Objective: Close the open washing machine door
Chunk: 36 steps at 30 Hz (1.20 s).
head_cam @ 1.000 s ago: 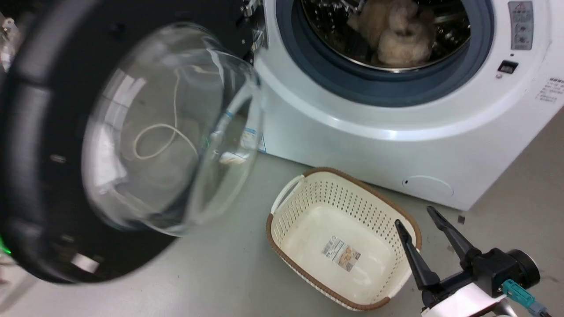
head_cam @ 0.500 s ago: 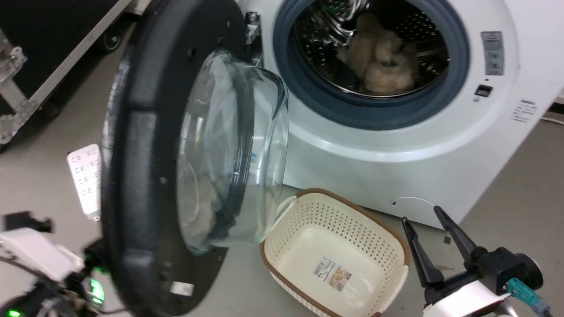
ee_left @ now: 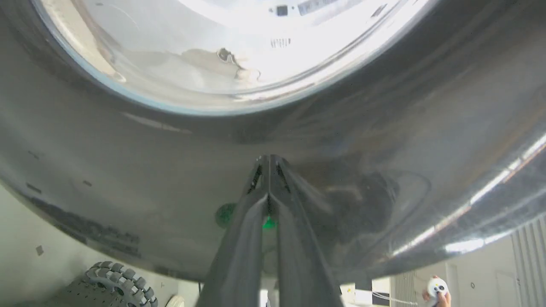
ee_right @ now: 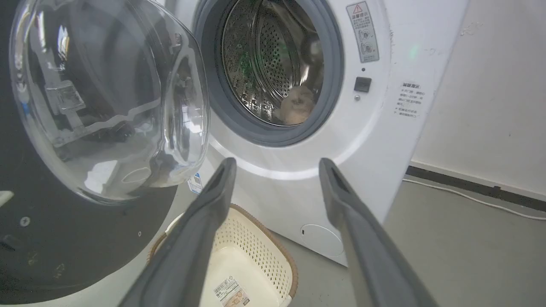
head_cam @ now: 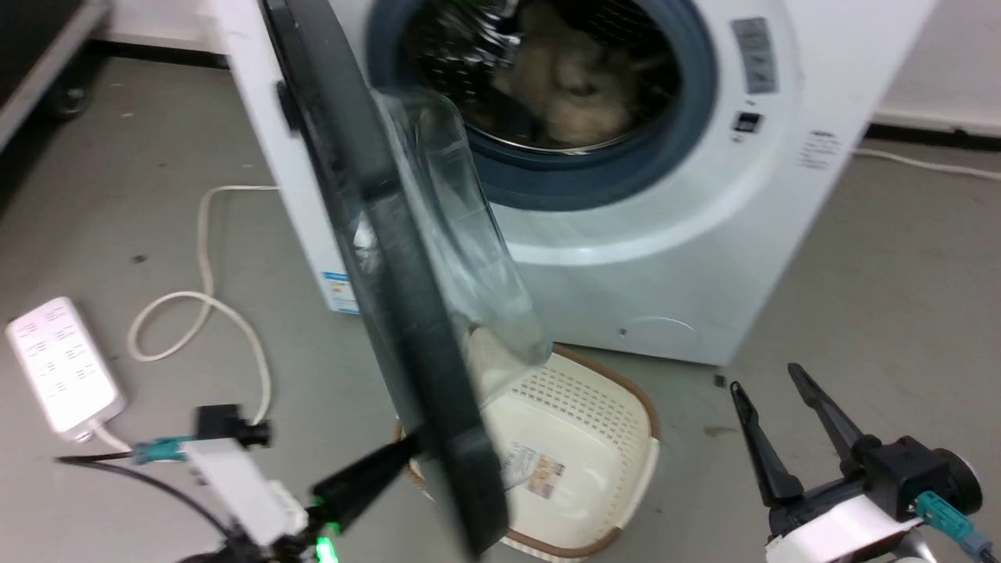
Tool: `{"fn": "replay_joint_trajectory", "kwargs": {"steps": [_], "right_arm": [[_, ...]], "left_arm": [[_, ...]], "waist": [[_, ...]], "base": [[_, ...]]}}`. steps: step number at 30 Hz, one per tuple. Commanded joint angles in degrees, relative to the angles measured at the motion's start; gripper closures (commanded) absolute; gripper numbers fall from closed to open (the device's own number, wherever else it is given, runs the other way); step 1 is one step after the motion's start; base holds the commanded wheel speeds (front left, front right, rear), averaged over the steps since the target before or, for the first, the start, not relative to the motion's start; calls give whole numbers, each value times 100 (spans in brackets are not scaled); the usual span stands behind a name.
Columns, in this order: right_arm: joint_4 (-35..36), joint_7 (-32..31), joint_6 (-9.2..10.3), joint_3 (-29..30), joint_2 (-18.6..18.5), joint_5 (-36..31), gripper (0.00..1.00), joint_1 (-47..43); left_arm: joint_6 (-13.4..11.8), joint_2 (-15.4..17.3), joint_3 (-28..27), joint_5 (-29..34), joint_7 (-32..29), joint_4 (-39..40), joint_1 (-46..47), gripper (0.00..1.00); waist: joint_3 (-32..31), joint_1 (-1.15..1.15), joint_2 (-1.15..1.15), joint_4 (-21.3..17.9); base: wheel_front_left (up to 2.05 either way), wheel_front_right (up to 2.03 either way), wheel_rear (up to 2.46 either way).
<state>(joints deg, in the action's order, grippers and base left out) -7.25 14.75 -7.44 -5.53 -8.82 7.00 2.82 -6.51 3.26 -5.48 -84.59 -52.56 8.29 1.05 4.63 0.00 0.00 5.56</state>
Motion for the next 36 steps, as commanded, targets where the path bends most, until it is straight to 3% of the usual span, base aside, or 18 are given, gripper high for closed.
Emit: {"fn": "replay_joint_trajectory", "kwargs": {"steps": [1, 11, 21, 28, 36], "right_arm": [[8, 25, -5, 22, -49, -28, 0, 37], [56, 25, -5, 74, -143, 102, 0, 282], [-14, 25, -5, 50, -62, 226, 0, 475], [-73, 25, -5, -14, 6, 247, 0, 535], [-99, 25, -5, 4, 47, 218, 0, 525]], "left_arm": [[55, -36, 165, -89, 71, 27, -45, 100], [508, -37, 1471, -675, 1738, -555, 717, 100], [1054, -38, 1935, -938, 4063, -2138, 2292, 100], [1281, -38, 2235, -1319, 5070, -3137, 3371, 100], [1391, -38, 2449, -1474, 5347, -3783, 3689, 100]], "waist": [[130, 0, 0, -246], [675, 0, 0, -1302], [1099, 0, 0, -2267], [1174, 0, 0, -2515], [999, 0, 0, -2374]], "base": [[0, 0, 0], [0, 0, 0], [0, 0, 0], [0, 0, 0], [0, 0, 0]]}}
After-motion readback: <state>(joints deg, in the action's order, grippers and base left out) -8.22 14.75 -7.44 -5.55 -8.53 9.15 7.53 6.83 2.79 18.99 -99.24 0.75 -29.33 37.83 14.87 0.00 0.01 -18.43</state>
